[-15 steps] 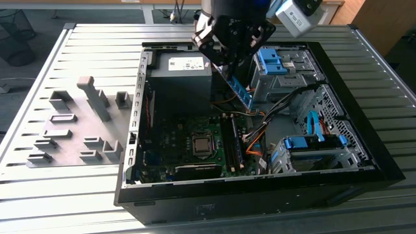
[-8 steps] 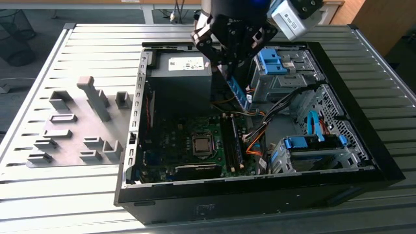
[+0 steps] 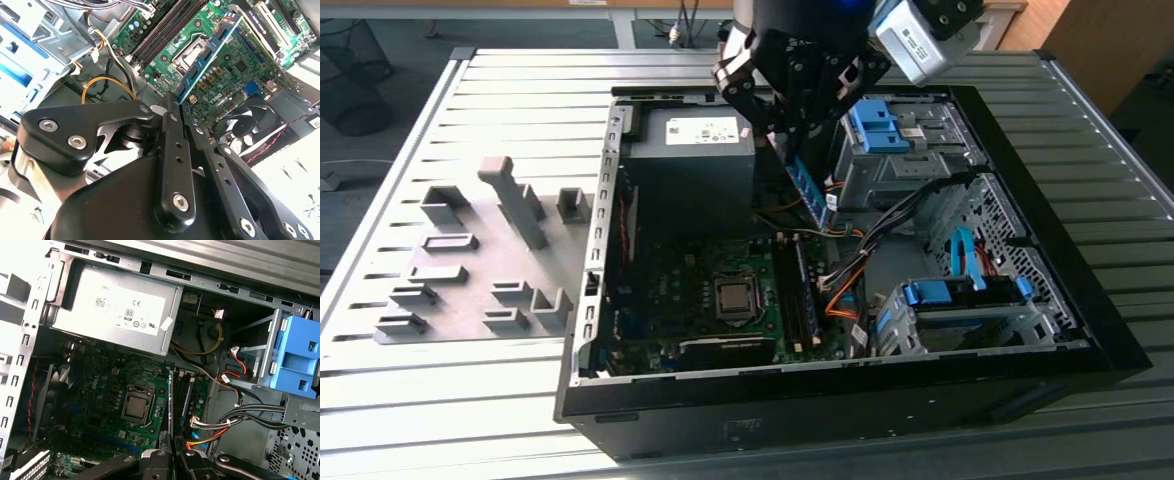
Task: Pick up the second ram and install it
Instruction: 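Insert the second ram into the second slot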
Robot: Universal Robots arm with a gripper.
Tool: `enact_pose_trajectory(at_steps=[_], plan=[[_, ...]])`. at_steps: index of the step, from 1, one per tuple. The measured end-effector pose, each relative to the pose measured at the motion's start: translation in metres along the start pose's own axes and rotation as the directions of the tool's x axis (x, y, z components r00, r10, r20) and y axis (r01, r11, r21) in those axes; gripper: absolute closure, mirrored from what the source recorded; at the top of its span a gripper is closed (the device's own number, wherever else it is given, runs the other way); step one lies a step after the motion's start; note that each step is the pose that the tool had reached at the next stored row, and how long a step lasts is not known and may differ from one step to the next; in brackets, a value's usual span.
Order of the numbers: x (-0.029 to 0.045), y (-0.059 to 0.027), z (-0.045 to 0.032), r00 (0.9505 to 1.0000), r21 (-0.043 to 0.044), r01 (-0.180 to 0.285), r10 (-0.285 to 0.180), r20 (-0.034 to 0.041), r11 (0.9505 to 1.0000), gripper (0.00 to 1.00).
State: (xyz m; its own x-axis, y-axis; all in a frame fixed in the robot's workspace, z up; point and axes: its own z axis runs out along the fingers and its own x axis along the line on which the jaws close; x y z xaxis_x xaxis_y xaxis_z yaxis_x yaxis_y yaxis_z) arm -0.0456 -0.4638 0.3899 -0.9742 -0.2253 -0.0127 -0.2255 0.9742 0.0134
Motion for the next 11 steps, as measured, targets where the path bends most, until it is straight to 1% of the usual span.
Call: enact_pose_trajectory(at_steps=[8,9,11], plan=[[0.0000,0.0000,0.0000,1.0000,0.0000,-0.001,0.001,0.0000,1.0000,0.86],[0.0000,0.0000,0.0001,1.0000,0.0005,-0.009,0.009,0.0001,1.0000,0.86],[0.0000,0.0000,0.0003,0.9992,0.0024,-0.039,0.039,0.0002,0.9992,0.86]])
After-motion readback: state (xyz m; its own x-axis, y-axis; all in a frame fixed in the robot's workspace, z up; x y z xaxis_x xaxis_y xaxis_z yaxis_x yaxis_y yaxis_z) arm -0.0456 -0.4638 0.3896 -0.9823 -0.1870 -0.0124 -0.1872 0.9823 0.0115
